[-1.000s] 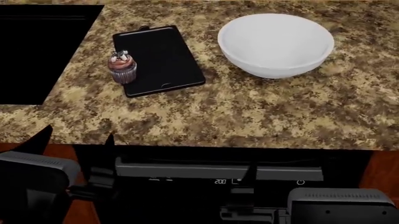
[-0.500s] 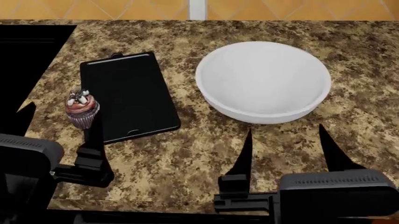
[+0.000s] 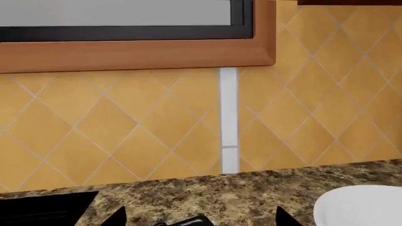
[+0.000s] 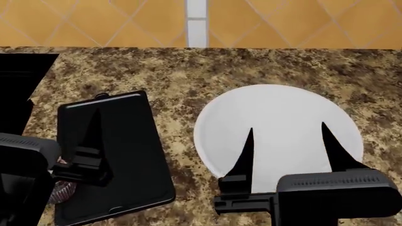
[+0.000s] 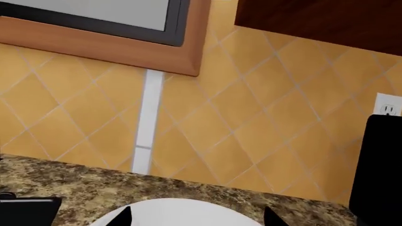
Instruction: Move the fresh-baked cupcake off the tray onto the counter, and place the bowl used for mixing into the sink.
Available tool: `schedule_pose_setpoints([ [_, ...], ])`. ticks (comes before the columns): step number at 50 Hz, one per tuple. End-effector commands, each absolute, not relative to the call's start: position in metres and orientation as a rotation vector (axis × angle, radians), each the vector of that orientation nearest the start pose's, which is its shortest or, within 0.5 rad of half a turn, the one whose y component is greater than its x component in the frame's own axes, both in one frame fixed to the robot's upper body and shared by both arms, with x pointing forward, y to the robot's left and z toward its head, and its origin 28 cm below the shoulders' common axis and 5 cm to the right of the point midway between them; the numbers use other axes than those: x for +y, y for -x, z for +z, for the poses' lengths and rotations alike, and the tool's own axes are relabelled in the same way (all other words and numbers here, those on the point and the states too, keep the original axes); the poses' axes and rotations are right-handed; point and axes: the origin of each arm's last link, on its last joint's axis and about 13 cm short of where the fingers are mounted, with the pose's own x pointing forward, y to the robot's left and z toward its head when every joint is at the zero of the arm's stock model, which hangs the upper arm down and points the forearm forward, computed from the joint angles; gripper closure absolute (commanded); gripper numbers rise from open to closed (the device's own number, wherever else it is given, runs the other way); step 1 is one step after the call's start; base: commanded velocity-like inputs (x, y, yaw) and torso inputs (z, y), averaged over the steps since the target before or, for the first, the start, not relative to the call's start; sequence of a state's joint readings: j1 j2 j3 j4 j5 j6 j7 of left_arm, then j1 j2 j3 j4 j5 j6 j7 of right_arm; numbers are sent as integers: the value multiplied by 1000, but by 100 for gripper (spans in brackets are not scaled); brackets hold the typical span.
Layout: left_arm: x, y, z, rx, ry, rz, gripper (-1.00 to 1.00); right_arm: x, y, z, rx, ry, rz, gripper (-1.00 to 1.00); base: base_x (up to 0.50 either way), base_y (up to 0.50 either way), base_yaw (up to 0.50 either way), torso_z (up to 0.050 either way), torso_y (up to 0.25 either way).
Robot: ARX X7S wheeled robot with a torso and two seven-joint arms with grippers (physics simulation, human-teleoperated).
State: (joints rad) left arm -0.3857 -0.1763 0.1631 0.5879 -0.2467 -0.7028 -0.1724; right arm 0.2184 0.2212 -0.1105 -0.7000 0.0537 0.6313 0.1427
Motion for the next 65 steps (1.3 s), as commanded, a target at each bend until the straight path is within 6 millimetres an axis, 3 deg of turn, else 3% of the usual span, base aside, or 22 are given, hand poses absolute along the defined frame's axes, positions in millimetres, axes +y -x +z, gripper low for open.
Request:
schedule_pose_setpoints([
  [1, 195, -244, 173, -240, -35, -113, -100, -109, -216, 156, -283, 212, -12, -100, 356, 500, 0, 0, 0],
  [19, 196, -242, 169, -210, -34, -111, -100, -111, -216, 156, -290, 193, -21, -100, 70, 154, 0, 0, 1],
  [26, 197, -225, 164, -49, -54, -170, -100, -114, -217, 155, -285, 189, -28, -100, 0, 0, 0, 0, 0],
  [35, 205, -212, 153, 170, 45, -255, -100, -113, -220, 154, -289, 187, -21, -100, 0, 0, 0, 0, 0],
  [43, 209, -213, 139, 313, 51, -232, -100, -112, -218, 156, -294, 190, -20, -100, 0, 0, 0, 0, 0],
  [65, 213, -229, 127, 340, 35, -130, -100, -111, -218, 152, -287, 188, -14, -100, 0, 0, 0, 0, 0],
])
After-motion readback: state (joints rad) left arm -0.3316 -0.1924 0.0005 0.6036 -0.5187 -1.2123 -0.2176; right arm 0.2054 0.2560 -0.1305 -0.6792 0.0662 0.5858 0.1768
